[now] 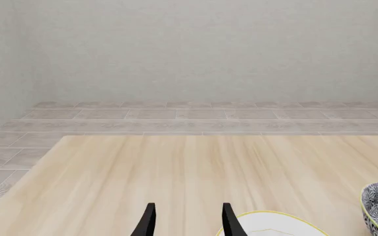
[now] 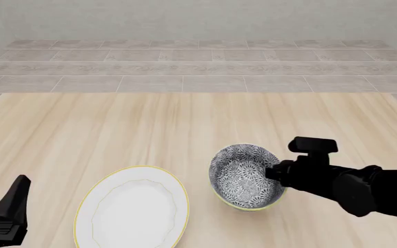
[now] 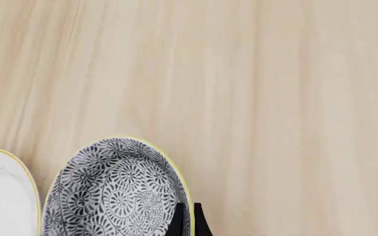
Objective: Put the bowl on the plate.
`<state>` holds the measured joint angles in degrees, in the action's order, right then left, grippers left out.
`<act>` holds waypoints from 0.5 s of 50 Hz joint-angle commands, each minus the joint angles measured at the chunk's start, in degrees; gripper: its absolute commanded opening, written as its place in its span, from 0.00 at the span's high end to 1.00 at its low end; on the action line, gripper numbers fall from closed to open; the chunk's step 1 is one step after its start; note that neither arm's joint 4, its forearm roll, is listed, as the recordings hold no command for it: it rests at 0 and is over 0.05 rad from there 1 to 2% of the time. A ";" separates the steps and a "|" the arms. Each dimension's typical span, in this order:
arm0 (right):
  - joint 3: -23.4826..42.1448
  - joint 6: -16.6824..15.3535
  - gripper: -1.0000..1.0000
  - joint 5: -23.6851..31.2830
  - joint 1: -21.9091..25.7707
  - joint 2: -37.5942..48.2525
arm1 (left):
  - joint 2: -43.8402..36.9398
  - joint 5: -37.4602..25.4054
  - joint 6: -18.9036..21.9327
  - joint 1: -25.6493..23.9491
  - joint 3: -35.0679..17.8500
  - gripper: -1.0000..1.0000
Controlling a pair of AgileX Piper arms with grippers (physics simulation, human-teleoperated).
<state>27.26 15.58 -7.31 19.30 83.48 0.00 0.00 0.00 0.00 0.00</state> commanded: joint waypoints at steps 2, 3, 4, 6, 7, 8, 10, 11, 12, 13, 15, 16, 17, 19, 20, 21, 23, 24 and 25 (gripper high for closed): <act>-0.33 0.07 1.00 0.90 -0.64 -1.35 | 0.00 0.00 0.00 0.00 0.00 0.00; -0.27 0.09 1.00 1.19 -0.81 -1.75 | 0.00 0.00 0.00 0.00 0.00 0.00; -0.20 0.20 1.00 1.36 -0.83 -1.94 | 0.00 0.00 0.00 0.00 0.00 0.00; -0.19 0.30 1.00 1.69 -0.89 -2.59 | 0.00 0.00 0.00 0.00 0.00 0.00; -0.14 0.45 1.00 1.85 -0.74 -2.77 | 0.00 0.00 0.00 0.00 0.00 0.00; -0.14 0.45 1.00 1.85 -0.74 -2.78 | 0.00 0.00 0.00 0.00 0.00 0.00; -0.08 0.40 1.00 2.50 -0.81 -3.92 | 0.00 0.00 0.00 0.00 0.00 0.00; -0.08 0.40 1.00 2.50 -0.81 -3.93 | 0.00 0.00 0.00 0.00 0.00 0.00; 0.09 0.54 1.00 2.80 -0.83 -4.33 | 0.00 0.00 0.00 0.00 0.00 0.00; 0.23 0.59 1.00 3.08 -0.85 -4.65 | 0.00 0.00 0.00 0.00 0.00 0.00; 0.60 1.16 1.00 3.64 -0.72 -5.16 | 0.00 0.00 0.00 0.00 0.00 0.00; 0.75 1.53 1.00 3.94 -0.57 -5.33 | 0.00 0.00 0.00 0.00 0.00 0.00; 0.87 1.74 1.00 4.11 -0.47 -5.43 | 0.00 0.00 0.00 0.00 0.00 0.00; 1.23 2.56 1.00 4.29 -0.16 -4.77 | 0.00 0.00 0.00 0.00 0.00 0.00; 1.60 3.28 1.00 4.40 0.03 -4.41 | 0.00 0.00 0.00 0.00 0.00 0.00; 1.60 3.28 1.00 4.40 0.04 -4.40 | 0.00 0.00 0.00 0.00 0.00 0.00; 2.06 3.87 1.00 4.91 -0.12 -4.74 | 0.00 0.00 0.00 0.00 0.00 0.00; 2.23 4.33 1.00 5.06 0.08 -4.82 | 0.00 0.00 0.00 0.00 0.00 0.00; 2.31 4.62 1.00 5.26 0.05 -5.20 | 0.00 0.00 0.00 0.00 0.00 0.00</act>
<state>28.19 17.71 -3.64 19.06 79.46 0.00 0.00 0.00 0.00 0.00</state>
